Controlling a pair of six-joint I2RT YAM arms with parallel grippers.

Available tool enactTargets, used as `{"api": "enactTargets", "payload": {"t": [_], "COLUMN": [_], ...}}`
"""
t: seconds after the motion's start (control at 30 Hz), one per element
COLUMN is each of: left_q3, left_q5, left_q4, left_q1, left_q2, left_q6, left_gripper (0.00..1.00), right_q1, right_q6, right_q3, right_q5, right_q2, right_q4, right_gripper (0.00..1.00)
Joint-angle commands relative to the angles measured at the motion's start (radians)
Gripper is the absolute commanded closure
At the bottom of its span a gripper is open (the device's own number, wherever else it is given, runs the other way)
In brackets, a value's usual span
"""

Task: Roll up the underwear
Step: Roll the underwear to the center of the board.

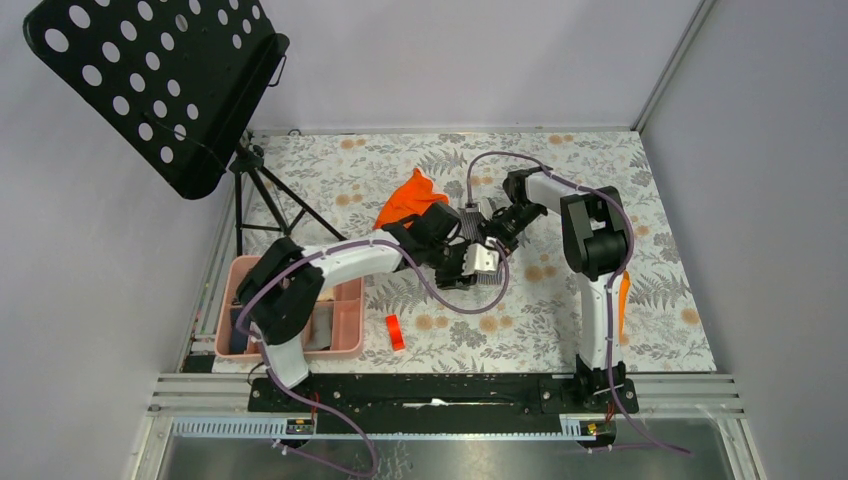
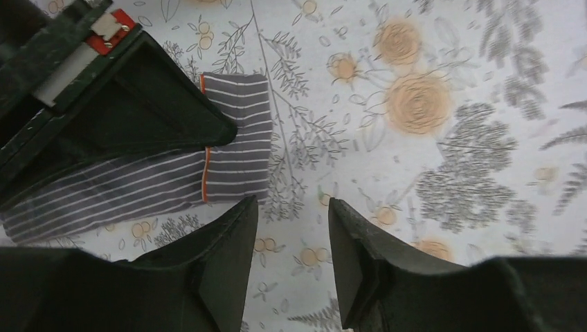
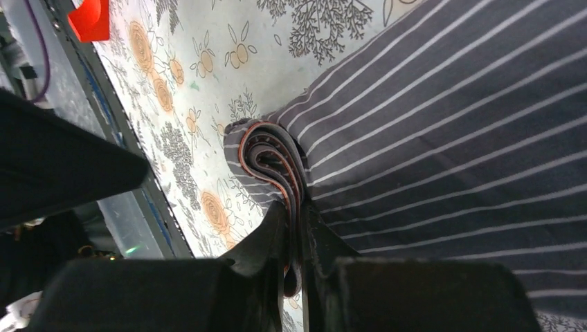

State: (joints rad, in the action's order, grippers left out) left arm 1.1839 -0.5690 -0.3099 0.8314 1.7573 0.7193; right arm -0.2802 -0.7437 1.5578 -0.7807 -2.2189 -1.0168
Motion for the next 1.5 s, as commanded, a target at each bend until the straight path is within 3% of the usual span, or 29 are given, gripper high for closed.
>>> {"api": "enactTargets", "payload": {"t": [0.0,0.3,0.83,0.9,1.0,1.07,1.2,1.3,1.47], "left_q3": [0.008,-0.029,-0.003,0.008,0.021,0.031,0.044,0.083,0.233], "left_q5": [0.070,0.140,0.180,0.191,0.218,0.211,0.164,0.127,0.045], "left_q4": [0.120,0.237,0.169,0.171,0.167,0.126,-0.023,-0.133,-0.311], "left_q1": [0.020,0.043,0.040,0.040,0.040,0.037,0.035,0.031,0.011], "left_q2": [0.065,0.118,0.234,0.249,0.267,0.270,0.250,0.245,0.274], "left_q6": [0.165,0.216,0.339,0.339,0.341,0.362,0.434,0.421,0.237], "left_gripper": [0.51,0.49,0.52,0.56,0.71,0.82,0.99,1.00,1.00], "right_q1": [-0.001,0.000,0.003,0.003,0.007,0.012,0.053,0.111,0.235], "right_q6": [-0.009,-0.011,0.001,0.005,0.016,0.020,0.031,0.021,0.030], "right_q3": [0.024,0.052,0.112,0.119,0.122,0.135,0.246,0.427,0.693], "right_q5": [0.112,0.108,0.101,0.098,0.084,0.072,0.032,0.006,-0.039], "right_q2": [-0.095,-0.118,-0.167,-0.173,-0.173,-0.172,-0.129,-0.104,-0.080], "right_q4": [0.080,0.059,0.005,-0.003,-0.007,-0.021,-0.090,-0.189,-0.271], "right_gripper": [0.99,0.99,0.98,0.98,0.96,0.92,0.70,0.58,0.55]}}
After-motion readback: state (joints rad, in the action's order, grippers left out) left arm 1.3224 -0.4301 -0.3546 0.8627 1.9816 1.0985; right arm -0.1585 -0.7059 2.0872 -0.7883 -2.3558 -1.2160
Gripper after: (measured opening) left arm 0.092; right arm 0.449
